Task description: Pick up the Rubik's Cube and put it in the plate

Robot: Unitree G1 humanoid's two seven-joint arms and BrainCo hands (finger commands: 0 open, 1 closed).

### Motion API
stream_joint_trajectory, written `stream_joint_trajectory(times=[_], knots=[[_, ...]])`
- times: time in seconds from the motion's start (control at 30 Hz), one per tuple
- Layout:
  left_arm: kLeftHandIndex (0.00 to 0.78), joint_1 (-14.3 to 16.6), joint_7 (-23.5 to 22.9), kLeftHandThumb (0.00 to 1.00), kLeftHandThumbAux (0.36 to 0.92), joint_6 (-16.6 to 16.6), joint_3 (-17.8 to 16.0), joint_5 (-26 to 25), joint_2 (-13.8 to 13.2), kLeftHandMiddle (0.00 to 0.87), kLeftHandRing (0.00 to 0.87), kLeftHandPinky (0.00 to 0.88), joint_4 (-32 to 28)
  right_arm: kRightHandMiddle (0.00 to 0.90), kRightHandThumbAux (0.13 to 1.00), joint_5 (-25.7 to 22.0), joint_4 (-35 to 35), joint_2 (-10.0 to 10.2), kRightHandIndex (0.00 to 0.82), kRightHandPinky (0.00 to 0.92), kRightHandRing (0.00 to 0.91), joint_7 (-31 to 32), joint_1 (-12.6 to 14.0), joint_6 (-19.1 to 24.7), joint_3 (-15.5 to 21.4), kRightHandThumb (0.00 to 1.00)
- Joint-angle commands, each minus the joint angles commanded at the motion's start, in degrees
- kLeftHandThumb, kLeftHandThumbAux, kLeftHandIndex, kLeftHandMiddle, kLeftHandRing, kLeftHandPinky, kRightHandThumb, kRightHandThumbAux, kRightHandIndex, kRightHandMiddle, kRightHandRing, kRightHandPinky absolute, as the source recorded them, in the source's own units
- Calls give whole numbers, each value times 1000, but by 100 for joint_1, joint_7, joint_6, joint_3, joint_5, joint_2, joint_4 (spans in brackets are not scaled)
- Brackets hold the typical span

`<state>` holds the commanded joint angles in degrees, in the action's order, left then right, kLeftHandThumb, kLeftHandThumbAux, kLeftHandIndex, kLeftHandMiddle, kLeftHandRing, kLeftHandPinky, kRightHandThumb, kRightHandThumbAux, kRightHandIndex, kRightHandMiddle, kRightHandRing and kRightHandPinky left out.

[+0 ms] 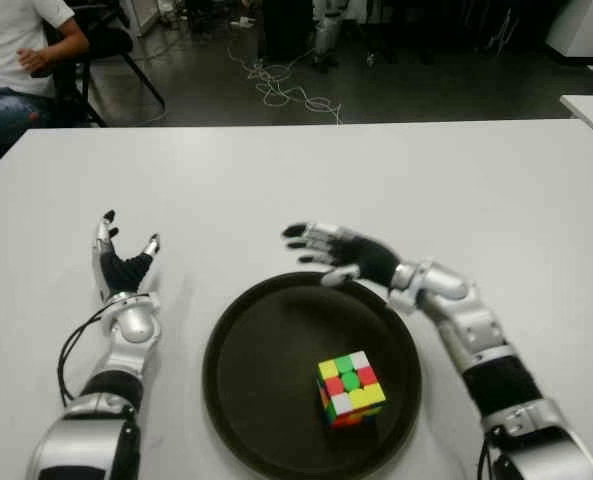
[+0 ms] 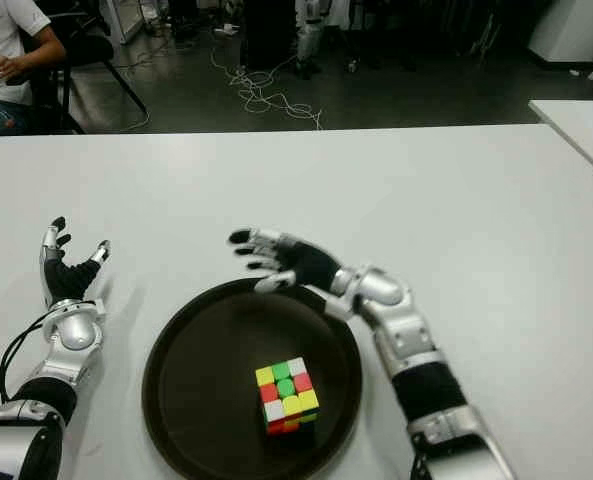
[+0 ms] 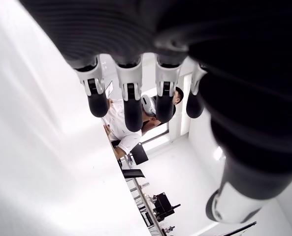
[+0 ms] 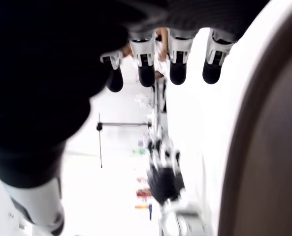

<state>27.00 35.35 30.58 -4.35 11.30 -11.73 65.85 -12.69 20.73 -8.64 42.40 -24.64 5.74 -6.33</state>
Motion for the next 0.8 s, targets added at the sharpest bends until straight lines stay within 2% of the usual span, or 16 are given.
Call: stream_joint_trajectory(times=[0.27,0.37,0.47,0.53,0.63,0.7,0.8], knots=[[89,-21,1,0,761,16,31,46,-20,114,102,69,-17,67,825,-139,-149,-221,28,62,51,-179,-77,157,404,0],[96,-18,10,0,753,-10,23,39,-14,121,110,84,-18,39,846,-181,97,-515,12,25,20,-259,-317,44,751,0],[99,-17,-4,0,752,-9,5,13,-6,125,116,94,-19,30,863,-173,344,-621,6,8,8,-318,-495,-101,929,0],[99,-15,-34,0,755,7,-22,-26,7,128,120,99,-24,32,872,-195,726,-734,7,4,8,-434,-727,-357,1176,0],[97,-27,-67,0,760,34,-43,-48,-2,130,122,100,-23,33,878,-221,1161,-843,8,3,11,-548,-939,-678,1428,0],[96,-38,-64,0,763,34,-38,-34,-24,126,118,92,-32,34,882,-383,1809,-941,5,13,14,-833,-1230,-1054,1877,0],[93,-50,-86,0,764,28,-46,-34,-50,117,108,81,-31,36,902,-515,2525,-935,1,42,18,-1162,-1514,-1464,2239,0]])
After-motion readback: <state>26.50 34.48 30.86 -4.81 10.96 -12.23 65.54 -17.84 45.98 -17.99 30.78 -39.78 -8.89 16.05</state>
